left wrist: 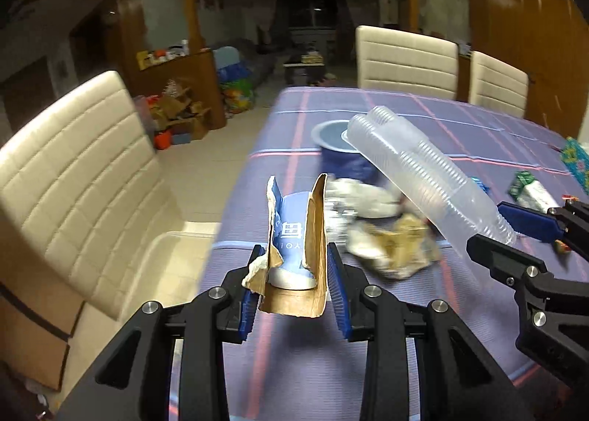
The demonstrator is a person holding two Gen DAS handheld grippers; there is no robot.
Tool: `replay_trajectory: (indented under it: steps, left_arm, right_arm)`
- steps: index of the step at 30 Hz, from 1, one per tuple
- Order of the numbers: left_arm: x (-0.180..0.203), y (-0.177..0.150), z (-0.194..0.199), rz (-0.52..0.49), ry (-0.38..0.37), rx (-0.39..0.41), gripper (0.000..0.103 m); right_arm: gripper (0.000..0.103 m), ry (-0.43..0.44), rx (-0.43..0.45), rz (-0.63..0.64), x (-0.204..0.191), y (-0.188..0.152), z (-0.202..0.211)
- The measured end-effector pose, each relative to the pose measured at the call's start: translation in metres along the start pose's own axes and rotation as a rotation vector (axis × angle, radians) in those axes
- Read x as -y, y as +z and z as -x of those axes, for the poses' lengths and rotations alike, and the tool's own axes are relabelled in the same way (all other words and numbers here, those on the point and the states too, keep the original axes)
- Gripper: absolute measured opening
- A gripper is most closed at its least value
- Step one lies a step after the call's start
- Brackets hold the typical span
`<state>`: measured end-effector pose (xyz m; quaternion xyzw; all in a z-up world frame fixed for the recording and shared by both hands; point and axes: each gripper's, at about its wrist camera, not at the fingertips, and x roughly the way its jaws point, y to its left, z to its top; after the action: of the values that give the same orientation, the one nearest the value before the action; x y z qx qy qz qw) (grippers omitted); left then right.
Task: Collect trash
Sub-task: 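Carry both items to the clear bin on the chair and release them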
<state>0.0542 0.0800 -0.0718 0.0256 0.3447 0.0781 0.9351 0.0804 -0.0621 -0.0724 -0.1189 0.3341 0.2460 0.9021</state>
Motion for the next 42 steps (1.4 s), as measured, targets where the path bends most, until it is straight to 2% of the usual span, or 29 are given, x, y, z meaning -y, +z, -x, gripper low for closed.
replay_trajectory:
  steps: [13,23,33,38,39,40,42]
  left_arm:
    - [-0.091,-0.016,-0.017,0.129,0.157,-0.046,0.033]
    - [-0.131,-0.031,-0.019,0.224,0.203,-0.084,0.033]
    - [-0.16,-0.039,-0.017,0.266,0.239,-0.097,0.033]
    - [-0.168,-0.04,-0.015,0.298,0.245,-0.091,0.033]
    - [-0.17,-0.04,-0.016,0.303,0.241,-0.092,0.033]
    - [-0.171,-0.04,-0.016,0.307,0.237,-0.094,0.033]
    - [-0.17,-0.04,-0.017,0.305,0.236,-0.096,0.033]
  right_arm:
    - [0.042,0.107,0.004,0.137,-0.086,0.042,-0.043]
    - [0.043,0.145,-0.002,0.207,-0.129,0.06,-0.064]
    - [0.043,0.161,0.006,0.238,-0.156,0.07,-0.077]
    - [0.048,0.15,0.035,0.215,-0.155,0.078,-0.076]
    - [0.059,0.147,0.037,0.208,-0.154,0.079,-0.076]
    - [0.063,0.146,0.045,0.202,-0.153,0.079,-0.075]
    - [0.063,0.135,0.051,0.204,-0.152,0.078,-0.074]
